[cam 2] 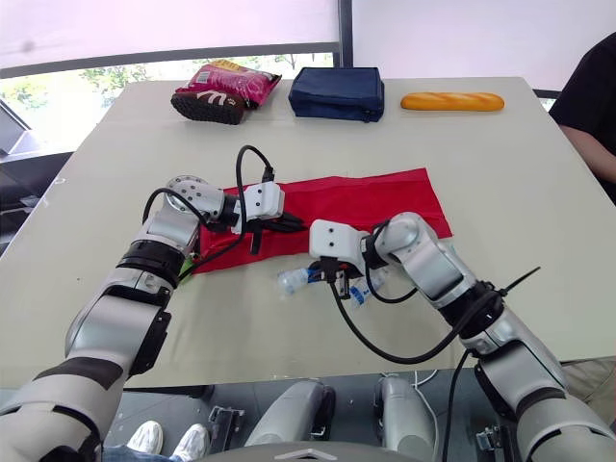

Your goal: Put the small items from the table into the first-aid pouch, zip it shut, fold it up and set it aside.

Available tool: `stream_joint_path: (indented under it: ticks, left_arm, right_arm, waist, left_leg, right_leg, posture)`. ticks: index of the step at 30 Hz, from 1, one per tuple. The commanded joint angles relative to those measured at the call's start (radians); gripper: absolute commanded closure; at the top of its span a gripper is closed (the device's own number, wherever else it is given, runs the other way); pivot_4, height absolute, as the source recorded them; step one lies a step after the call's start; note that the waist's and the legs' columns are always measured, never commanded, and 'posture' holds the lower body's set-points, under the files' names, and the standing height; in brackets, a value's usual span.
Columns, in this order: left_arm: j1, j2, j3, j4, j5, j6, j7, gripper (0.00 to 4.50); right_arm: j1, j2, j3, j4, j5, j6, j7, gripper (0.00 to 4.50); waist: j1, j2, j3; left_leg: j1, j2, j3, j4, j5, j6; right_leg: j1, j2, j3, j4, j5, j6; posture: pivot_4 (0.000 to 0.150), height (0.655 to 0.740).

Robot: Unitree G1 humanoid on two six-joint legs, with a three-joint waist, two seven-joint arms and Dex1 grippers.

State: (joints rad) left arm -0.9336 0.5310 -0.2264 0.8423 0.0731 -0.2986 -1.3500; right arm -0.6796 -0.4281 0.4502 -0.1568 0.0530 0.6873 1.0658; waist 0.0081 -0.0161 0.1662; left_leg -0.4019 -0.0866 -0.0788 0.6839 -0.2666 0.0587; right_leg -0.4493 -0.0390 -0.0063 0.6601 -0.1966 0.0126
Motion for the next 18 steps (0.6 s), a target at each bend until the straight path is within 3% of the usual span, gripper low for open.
stream_joint_path:
  ticks: [1,6,10,18]
  left_arm:
    - [-0.013,0.000,0.021,-0.013,-0.028,0.005,-0.002,4.50]
    - [-0.022,-0.013,0.025,-0.004,-0.037,0.019,0.001,4.50]
    - [-0.027,-0.032,0.031,-0.005,-0.050,0.038,0.012,4.50]
    - [-0.012,-0.073,0.041,-0.071,-0.069,0.137,0.045,4.50]
  right_arm:
    - [0.045,-0.011,-0.127,-0.165,0.033,0.197,-0.115,4.42]
    - [0.068,0.080,-0.294,-0.305,0.116,0.555,-0.252,4.42]
    - [0.040,0.158,-0.344,-0.341,0.141,0.821,-0.359,4.42]
    - [-0.005,0.146,-0.299,-0.254,0.134,0.828,-0.516,4.42]
  waist:
    - [0.002,0.000,0.000]
    - [0.002,0.000,0.000]
    - [0.002,0.000,0.000]
    - [0.002,0.000,0.000]
  left_leg:
    - [0.000,0.000,0.000,0.000,0.000,0.000]
    - [0.000,0.000,0.000,0.000,0.000,0.000]
    - [0.000,0.000,0.000,0.000,0.000,0.000]
    - [0.000,-0.001,0.000,0.000,0.000,0.000]
  right_leg:
    - [0.000,0.000,0.000,0.000,0.000,0.000]
    - [0.000,0.000,0.000,0.000,0.000,0.000]
    - [0.000,0.000,0.001,0.000,0.000,0.000]
    - [0.000,-0.001,0.000,0.001,0.000,0.000]
  posture:
    - [0.150,0.7395]
    - [0.150,0.7395]
    - [0.150,0.7395]
    - [0.150,0.7395]
